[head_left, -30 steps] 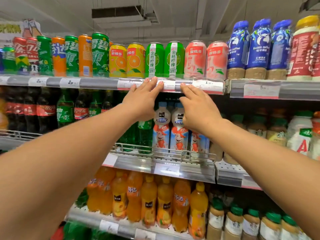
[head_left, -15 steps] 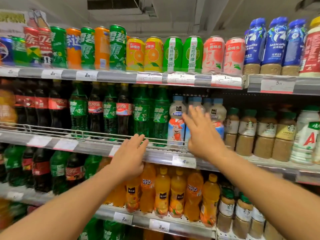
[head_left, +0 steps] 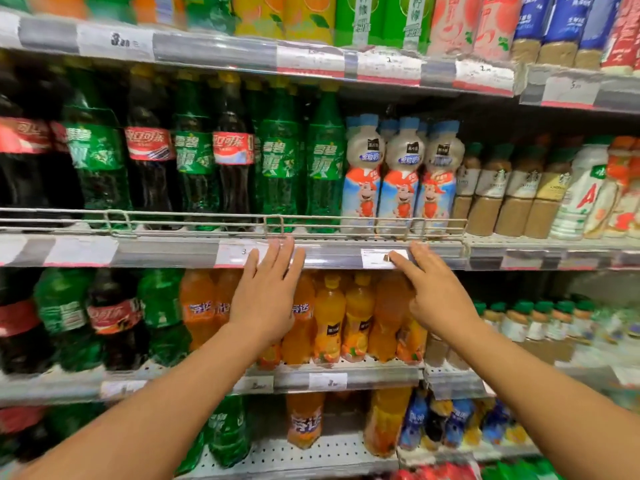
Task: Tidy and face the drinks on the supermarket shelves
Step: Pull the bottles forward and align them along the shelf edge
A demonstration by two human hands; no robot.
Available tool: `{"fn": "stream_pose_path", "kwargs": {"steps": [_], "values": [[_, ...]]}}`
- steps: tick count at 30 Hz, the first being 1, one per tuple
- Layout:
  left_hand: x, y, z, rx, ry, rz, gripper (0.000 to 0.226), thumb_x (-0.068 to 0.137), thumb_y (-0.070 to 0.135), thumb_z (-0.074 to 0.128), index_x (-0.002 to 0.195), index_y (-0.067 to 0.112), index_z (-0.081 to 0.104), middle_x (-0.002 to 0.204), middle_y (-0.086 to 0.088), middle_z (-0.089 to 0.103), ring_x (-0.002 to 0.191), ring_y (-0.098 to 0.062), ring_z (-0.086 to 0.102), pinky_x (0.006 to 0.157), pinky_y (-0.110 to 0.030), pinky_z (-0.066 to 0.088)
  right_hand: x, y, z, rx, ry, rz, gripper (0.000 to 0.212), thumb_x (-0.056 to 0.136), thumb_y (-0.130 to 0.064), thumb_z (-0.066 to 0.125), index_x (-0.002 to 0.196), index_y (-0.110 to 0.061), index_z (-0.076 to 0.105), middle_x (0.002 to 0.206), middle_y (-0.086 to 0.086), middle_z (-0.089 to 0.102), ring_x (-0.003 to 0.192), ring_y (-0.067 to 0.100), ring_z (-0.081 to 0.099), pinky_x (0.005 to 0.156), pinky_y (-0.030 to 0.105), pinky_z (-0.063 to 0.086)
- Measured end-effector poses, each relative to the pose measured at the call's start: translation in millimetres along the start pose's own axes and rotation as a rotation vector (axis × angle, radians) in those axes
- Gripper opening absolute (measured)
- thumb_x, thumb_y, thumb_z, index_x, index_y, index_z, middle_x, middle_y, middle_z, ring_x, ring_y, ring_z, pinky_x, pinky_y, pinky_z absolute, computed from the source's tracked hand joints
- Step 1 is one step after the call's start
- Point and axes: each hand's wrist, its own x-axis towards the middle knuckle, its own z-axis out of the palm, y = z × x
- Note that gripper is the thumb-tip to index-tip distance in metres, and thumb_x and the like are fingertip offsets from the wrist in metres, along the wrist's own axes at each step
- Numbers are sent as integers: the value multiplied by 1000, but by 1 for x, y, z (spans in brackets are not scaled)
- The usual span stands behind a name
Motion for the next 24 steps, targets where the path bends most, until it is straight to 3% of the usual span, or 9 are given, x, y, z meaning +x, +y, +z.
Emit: {"fn": "stream_pose_path", "kwargs": {"steps": [3, 5, 7, 8, 11, 14, 16, 19, 24], "values": [[-45, 12, 18, -85, 71, 147, 101, 72, 28, 74, 153, 9, 16, 161, -12, 11, 148, -25, 7, 118, -47, 8, -2, 0, 2, 0, 17, 15, 91, 77, -3, 61, 152, -37, 23, 163, 4, 10, 150, 21, 4, 120, 35, 16], [-80, 22, 40, -138, -48, 238, 99, 73, 28, 74, 152, 13, 17, 161, -10, 13, 148, -24, 8, 116, -47, 5, -5, -4, 6, 6, 57, 23, 91, 76, -1, 64, 152, -33, 25, 163, 6, 11, 149, 24, 5, 119, 36, 12], [-93, 23, 58, -179, -171, 101, 87, 89, 30, 56, 152, 19, -3, 162, -3, -8, 149, -21, -8, 116, -39, -11, -8, -6, 11, 4, 91, 17, 92, 76, 1, 66, 152, -30, 27, 162, 8, 11, 149, 27, 4, 118, 36, 11], [-90, 21, 61, -209, -180, 10, 84, 92, 30, 52, 153, 19, -4, 162, -3, -10, 149, -20, -8, 116, -35, -11, -9, -6, 13, 6, 101, 11, 92, 75, 2, 67, 152, -29, 28, 162, 9, 11, 149, 28, 5, 118, 37, 12], [-60, 11, 57, -194, -95, -167, 79, 89, 29, 56, 154, 13, 14, 158, -7, 19, 145, -24, 20, 120, -38, 15, -9, -4, 14, 19, 112, -24, 93, 74, 4, 67, 152, -27, 28, 162, 11, 10, 149, 29, 3, 119, 39, 9], [-23, -4, 46, -90, -29, -225, 57, 85, 33, 54, 136, 10, 42, 115, -5, 54, 102, -21, 50, 93, -36, 44, -9, 0, 15, 26, 98, -50, 95, 74, 2, 68, 153, -29, 25, 163, 11, 7, 150, 27, 0, 120, 39, 6], [-5, -10, 42, -45, -133, -241, 58, 88, 37, 48, 140, 12, 40, 107, -6, 61, 94, -23, 55, 82, -37, 45, -9, 2, 16, 23, 90, -69, 96, 74, 0, 68, 153, -30, 23, 163, 11, 5, 150, 27, -2, 120, 39, 5], [5, -14, 46, -32, -244, -262, 69, 89, 37, 45, 151, 15, 25, 103, -5, 65, 93, -24, 61, 79, -36, 48, -8, 5, 18, 12, 92, -88, 95, 75, 0, 64, 154, -30, 20, 163, 11, 3, 150, 27, -4, 121, 40, 2], [3, -15, 50, -88, -99, -275, 57, 91, 33, 52, 143, 14, 39, 99, -7, 63, 90, -25, 61, 76, -36, 52, -7, 6, 21, 24, 108, -98, 95, 75, 0, 62, 154, -30, 19, 163, 10, 1, 150, 26, -6, 119, 37, -4]]}}
